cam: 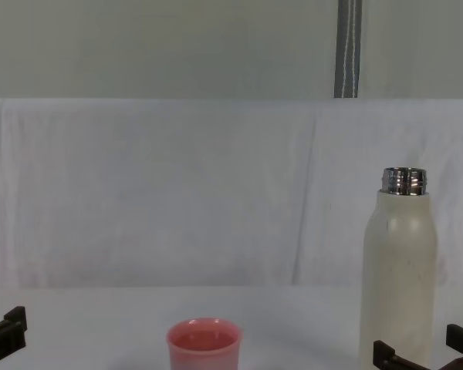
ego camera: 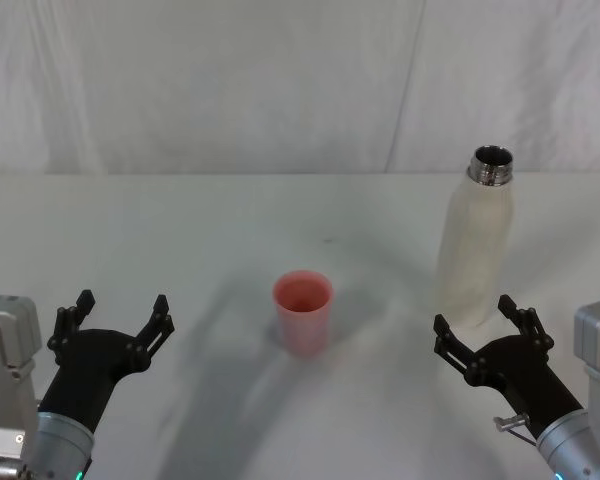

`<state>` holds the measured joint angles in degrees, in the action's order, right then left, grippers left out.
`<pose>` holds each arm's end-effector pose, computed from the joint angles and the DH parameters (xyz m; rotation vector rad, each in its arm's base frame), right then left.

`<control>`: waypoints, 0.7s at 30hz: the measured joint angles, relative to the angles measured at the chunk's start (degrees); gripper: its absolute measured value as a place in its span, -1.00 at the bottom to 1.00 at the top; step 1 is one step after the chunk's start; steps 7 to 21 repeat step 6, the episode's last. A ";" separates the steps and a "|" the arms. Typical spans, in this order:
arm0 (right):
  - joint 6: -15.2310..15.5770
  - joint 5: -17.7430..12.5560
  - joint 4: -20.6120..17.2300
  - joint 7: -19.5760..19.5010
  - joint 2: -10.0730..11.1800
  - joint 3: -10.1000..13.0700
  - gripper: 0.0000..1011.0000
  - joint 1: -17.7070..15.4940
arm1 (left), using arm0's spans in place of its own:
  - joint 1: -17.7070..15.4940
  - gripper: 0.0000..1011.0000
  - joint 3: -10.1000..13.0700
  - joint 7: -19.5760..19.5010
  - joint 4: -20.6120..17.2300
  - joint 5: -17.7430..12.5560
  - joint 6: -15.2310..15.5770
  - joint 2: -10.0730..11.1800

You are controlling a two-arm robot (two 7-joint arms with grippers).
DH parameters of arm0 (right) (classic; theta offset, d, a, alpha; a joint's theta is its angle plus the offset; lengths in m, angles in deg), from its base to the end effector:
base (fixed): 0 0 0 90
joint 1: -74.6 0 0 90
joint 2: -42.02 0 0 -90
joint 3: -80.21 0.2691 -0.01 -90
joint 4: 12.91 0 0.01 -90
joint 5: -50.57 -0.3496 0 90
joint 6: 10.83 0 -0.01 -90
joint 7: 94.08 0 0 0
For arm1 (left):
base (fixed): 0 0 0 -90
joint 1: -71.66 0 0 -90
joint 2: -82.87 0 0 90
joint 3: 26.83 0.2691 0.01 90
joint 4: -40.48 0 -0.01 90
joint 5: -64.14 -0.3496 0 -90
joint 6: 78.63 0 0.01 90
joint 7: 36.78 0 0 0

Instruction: Grasp the thermos with one hand and pour water into the cup lid.

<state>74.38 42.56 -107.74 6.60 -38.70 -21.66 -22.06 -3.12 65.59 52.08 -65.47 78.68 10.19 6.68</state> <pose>0.3290 0.0348 -0.2971 0.0199 -0.0101 -1.1668 0.2988 0.0282 -0.2659 -0.0377 0.0143 1.4459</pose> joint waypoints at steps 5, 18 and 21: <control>0.00 0.00 0.00 0.00 0.00 0.00 0.98 0.00 | 0.00 0.98 0.00 0.00 0.00 0.00 0.00 0.00; 0.00 0.00 0.00 0.00 0.00 0.00 0.98 0.00 | 0.00 0.98 0.00 0.00 0.00 0.00 0.00 0.00; 0.00 0.00 0.00 0.00 0.00 0.00 0.98 0.00 | 0.00 0.98 0.00 0.00 0.00 0.00 0.00 0.00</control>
